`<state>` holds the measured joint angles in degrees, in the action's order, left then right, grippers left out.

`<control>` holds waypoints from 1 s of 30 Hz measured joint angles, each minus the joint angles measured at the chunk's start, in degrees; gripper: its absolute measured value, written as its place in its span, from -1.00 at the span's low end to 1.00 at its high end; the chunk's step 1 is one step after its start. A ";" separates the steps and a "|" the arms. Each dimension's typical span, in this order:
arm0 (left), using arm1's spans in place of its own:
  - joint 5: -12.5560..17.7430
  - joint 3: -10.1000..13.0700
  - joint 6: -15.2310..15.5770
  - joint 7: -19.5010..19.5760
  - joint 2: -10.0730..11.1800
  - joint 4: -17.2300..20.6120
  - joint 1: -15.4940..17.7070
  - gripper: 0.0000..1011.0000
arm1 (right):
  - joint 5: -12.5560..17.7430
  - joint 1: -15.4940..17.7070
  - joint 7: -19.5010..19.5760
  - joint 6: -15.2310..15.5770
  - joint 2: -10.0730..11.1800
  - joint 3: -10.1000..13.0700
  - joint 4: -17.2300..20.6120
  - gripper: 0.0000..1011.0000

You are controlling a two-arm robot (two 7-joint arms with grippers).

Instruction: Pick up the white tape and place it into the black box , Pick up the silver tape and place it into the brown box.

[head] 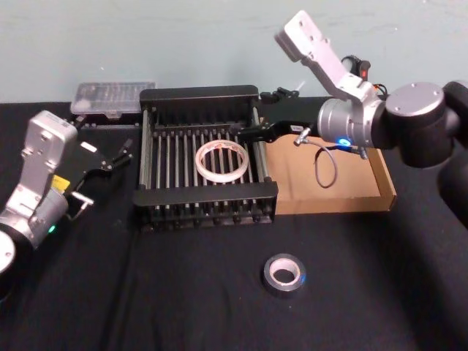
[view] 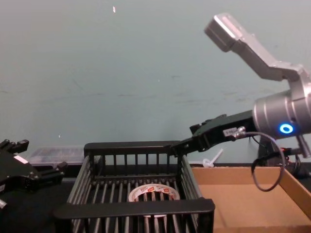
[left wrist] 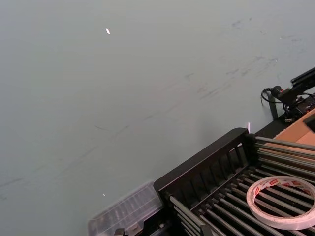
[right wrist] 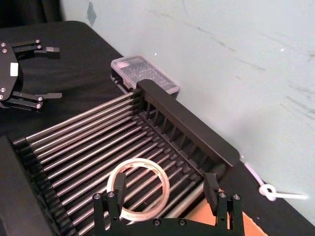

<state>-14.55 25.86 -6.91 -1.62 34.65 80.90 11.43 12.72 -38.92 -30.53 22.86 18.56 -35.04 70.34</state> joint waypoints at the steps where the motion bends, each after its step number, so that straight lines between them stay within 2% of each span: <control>1: 0.00 0.00 0.00 0.00 0.00 0.00 0.00 0.98 | 0.15 0.61 0.27 0.57 0.57 0.51 1.31 0.98; 12: 0.00 0.00 0.00 0.00 0.00 0.00 0.00 0.98 | 2.79 5.25 -0.10 4.63 6.16 4.05 10.54 0.98; 15: 0.00 0.00 0.00 0.00 0.00 0.00 0.00 0.98 | 4.17 7.36 -0.68 6.07 9.05 5.14 14.46 0.98; 19: 0.00 0.00 0.00 0.00 0.00 0.00 0.00 0.98 | 5.60 9.48 -1.32 7.39 11.89 5.98 18.04 0.98; 24: 0.00 0.00 0.00 0.00 0.00 0.00 0.00 0.98 | 7.01 11.94 -1.96 8.87 15.16 6.22 21.68 0.98; 30: 0.00 0.00 0.00 0.00 0.00 0.00 0.00 0.98 | 7.90 13.89 -2.36 10.10 17.60 5.52 24.36 0.98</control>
<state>-14.55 25.86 -6.91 -1.62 34.65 80.90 11.43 20.61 -25.03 -32.89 32.96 36.16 -29.52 94.71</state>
